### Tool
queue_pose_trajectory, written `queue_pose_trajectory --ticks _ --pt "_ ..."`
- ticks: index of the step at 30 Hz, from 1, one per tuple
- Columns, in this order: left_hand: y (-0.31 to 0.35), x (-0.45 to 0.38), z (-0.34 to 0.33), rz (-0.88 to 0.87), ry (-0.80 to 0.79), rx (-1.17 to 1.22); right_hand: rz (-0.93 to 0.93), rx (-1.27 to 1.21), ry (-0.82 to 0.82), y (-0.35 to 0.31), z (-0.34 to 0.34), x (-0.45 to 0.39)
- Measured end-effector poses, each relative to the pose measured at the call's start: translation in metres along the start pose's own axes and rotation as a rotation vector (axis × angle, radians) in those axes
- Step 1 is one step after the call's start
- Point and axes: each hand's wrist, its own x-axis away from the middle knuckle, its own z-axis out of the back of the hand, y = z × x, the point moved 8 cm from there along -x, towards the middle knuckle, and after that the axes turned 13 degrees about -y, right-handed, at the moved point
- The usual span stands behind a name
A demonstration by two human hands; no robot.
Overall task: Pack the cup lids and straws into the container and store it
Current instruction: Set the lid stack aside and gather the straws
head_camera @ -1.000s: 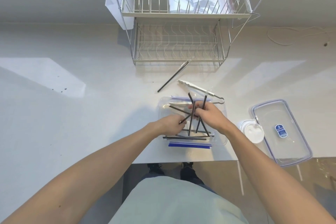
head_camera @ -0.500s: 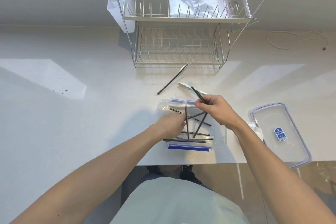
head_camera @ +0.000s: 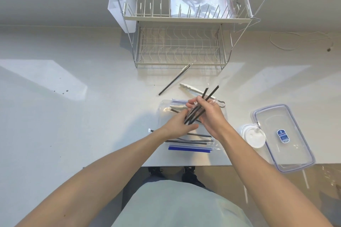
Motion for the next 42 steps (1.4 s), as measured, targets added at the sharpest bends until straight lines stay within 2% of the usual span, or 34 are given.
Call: queue_pose_trajectory --ticks 3,6,10,13,16,18,20,23,25,30,32,34,36,39,42 --pt "-0.003 -0.007 -0.001 0.027 0.045 0.01 0.029 -0.133 0.046 -0.004 0.004 0.005" --pt "-0.004 -0.008 -0.004 0.077 0.024 -0.087 0.101 0.003 0.15 -0.023 0.019 0.013" --pt "-0.003 -0.008 -0.002 0.15 -0.073 -0.448 0.201 0.259 0.382 -0.05 0.055 0.031" --pt "-0.005 -0.011 -0.002 0.221 -0.152 -0.636 0.194 0.415 0.434 -0.051 0.073 0.039" --pt "-0.008 -0.011 0.001 0.209 -0.205 -0.661 0.043 0.678 0.367 -0.032 0.083 0.041" --pt "-0.015 -0.01 0.0 0.2 -0.277 -0.624 -0.066 0.971 0.245 -0.018 0.08 0.041" --pt "-0.023 -0.009 0.0 0.235 -0.321 -0.657 -0.133 1.143 0.145 -0.01 0.073 0.044" --pt "-0.032 -0.011 0.001 0.272 -0.317 -0.747 -0.146 1.212 0.053 -0.009 0.062 0.047" --pt "-0.034 -0.013 -0.001 0.29 -0.316 -0.846 -0.105 1.251 0.048 -0.015 0.057 0.049" --pt "-0.033 -0.013 -0.011 0.275 -0.325 -1.055 0.075 1.151 0.265 -0.041 0.062 0.06" --pt "-0.035 -0.014 -0.013 0.269 -0.3 -1.078 0.085 1.243 0.239 -0.043 0.061 0.059" --pt "-0.033 -0.018 -0.015 0.23 -0.263 -1.06 0.013 1.395 0.125 -0.033 0.058 0.055" --pt "-0.027 -0.023 -0.016 0.158 -0.195 -0.936 -0.086 1.518 0.001 -0.019 0.056 0.052" --pt "-0.023 -0.029 -0.012 0.092 -0.074 -0.605 -0.153 1.583 -0.075 -0.009 0.056 0.052" --pt "-0.024 -0.031 -0.014 0.055 -0.035 -0.307 -0.188 1.553 -0.126 0.0 0.056 0.05"
